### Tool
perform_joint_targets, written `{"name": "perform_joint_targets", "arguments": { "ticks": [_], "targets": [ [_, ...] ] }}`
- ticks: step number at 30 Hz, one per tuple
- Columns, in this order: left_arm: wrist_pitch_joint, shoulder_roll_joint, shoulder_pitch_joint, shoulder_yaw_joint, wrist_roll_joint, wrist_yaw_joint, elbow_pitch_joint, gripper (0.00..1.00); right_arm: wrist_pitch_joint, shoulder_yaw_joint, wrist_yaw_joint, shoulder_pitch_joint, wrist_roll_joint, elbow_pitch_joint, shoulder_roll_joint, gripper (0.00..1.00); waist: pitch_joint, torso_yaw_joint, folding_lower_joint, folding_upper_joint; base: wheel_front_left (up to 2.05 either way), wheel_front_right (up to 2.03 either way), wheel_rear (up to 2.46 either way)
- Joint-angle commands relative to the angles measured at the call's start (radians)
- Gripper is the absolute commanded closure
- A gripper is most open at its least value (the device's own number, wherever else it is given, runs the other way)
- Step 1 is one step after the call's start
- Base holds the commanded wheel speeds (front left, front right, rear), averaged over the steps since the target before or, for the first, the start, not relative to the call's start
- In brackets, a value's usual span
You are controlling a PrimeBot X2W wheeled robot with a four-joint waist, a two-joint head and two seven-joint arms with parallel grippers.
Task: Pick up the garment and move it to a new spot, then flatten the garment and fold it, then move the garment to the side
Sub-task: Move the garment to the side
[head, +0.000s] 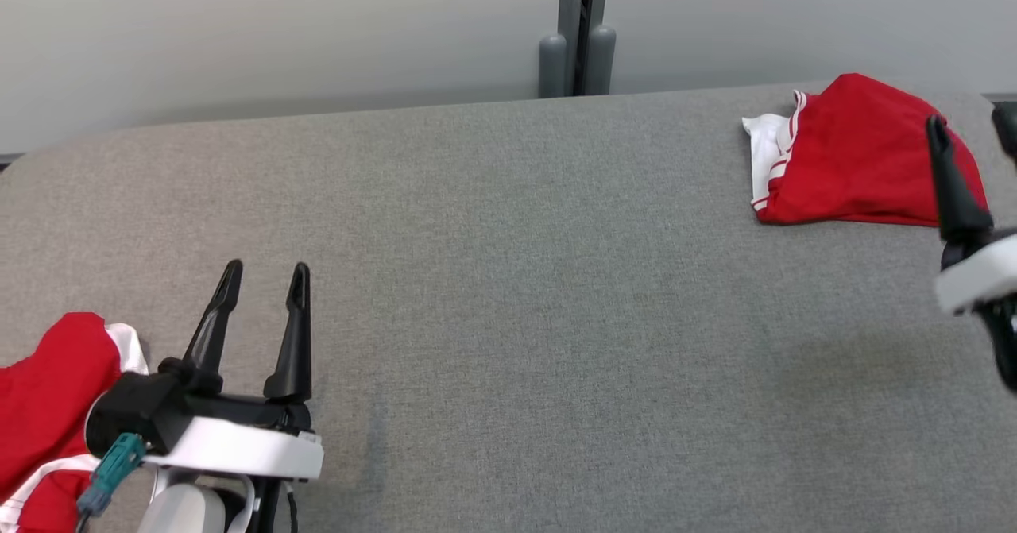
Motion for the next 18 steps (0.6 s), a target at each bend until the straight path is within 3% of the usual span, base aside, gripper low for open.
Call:
{"name": "perform_joint_targets", "arguments": {
  "ticks": [1, 4, 8, 18],
  "targets": [
    [-0.001, 0.008, 0.018, 0.008, -0.002, 0.005, -0.002, 0.0, -0.006, -0.043, 0.0, 0.052, -0.025, -0.033, 0.017, 0.0, -0.013, 0.007, 0.0, 0.0, 0.0, 0.0, 0.0],
    [-0.001, 0.002, 0.052, 0.024, -0.007, 0.012, -0.006, 0.0, -0.006, -0.152, 0.0, 0.192, -0.101, -0.139, 0.098, 0.0, -0.035, 0.01, 0.0, 0.0, 0.0, 0.0, 0.0],
    [-0.001, -0.007, 0.082, 0.033, -0.014, 0.019, -0.01, 0.0, -0.006, -0.224, 0.0, 0.304, -0.163, -0.238, 0.162, 0.0, -0.046, 0.017, 0.0, 0.0, 0.0, 0.0, 0.0],
    [-0.001, -0.02, 0.118, 0.059, 0.003, 0.004, -0.024, 0.0, -0.006, -0.278, 0.0, 0.471, -0.272, -0.335, 0.261, 0.0, -0.063, 0.026, 0.0, 0.0, 0.0, 0.0, 0.0]
  ]
}}
